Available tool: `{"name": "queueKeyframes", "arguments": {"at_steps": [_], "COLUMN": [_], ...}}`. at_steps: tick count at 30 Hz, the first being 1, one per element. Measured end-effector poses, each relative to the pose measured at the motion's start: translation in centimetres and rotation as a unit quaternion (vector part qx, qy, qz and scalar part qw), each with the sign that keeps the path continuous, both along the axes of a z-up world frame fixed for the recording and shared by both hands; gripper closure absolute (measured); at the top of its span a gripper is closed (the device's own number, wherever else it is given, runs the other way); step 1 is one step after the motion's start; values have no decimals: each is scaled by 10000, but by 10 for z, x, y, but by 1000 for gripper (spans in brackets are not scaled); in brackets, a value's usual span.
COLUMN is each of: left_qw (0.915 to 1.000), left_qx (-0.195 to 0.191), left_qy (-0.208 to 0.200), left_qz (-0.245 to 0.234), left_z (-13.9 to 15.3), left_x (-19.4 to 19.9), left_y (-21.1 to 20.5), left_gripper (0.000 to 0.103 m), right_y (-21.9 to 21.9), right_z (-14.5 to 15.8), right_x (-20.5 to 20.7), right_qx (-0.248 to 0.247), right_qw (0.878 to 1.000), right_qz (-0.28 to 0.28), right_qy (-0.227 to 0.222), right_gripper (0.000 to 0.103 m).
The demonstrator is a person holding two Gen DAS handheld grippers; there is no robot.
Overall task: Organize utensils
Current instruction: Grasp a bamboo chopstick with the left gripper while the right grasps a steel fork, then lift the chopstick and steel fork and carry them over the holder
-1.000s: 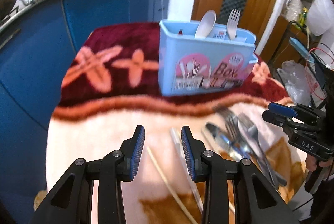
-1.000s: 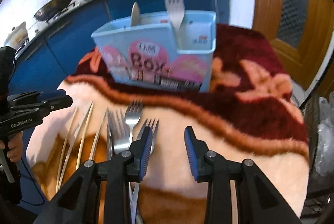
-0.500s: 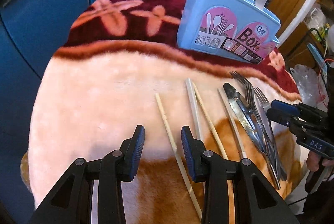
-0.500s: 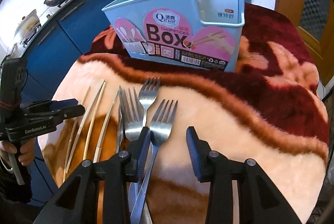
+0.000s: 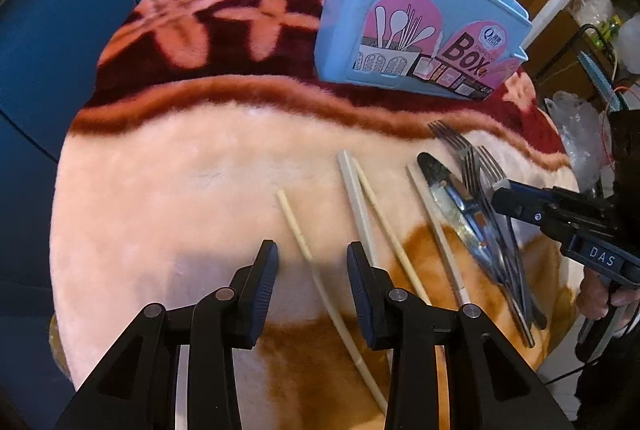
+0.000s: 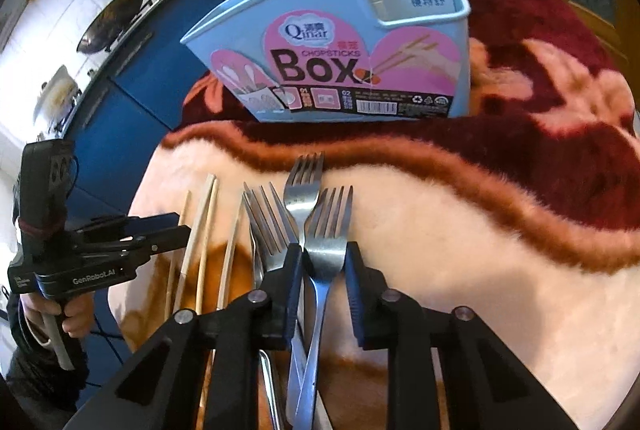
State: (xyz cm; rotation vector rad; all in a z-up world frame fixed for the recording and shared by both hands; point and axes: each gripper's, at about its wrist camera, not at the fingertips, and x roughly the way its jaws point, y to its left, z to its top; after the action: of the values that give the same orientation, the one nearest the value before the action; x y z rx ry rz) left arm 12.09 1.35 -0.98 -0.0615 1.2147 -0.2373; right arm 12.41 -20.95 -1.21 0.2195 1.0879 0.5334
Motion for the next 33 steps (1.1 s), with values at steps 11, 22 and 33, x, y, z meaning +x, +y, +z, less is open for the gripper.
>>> {"name": "queueKeyframes", "arguments": {"at_steps": [11, 22, 33], "left_qw": [9968, 9796, 9506], "left_qx": [-738, -1098, -1040], "left_qy": [-291, -1678, -2926], "left_qz": [122, 126, -25], "left_z": [2, 44, 89], "left_x": [-7, -48, -64], "left_y": [15, 14, -5], "left_gripper": [99, 99, 99], "right_y": [-16, -34, -34], "right_z": [24, 53, 65], "right_x": [-43, -89, -97], "right_qx": [589, 835, 611], "right_qw": [9934, 9699, 9617], "right_qz": [-457, -1083, -1099], "right_qy": [-869, -2016, -2436], "right_gripper": [81, 86, 99]}}
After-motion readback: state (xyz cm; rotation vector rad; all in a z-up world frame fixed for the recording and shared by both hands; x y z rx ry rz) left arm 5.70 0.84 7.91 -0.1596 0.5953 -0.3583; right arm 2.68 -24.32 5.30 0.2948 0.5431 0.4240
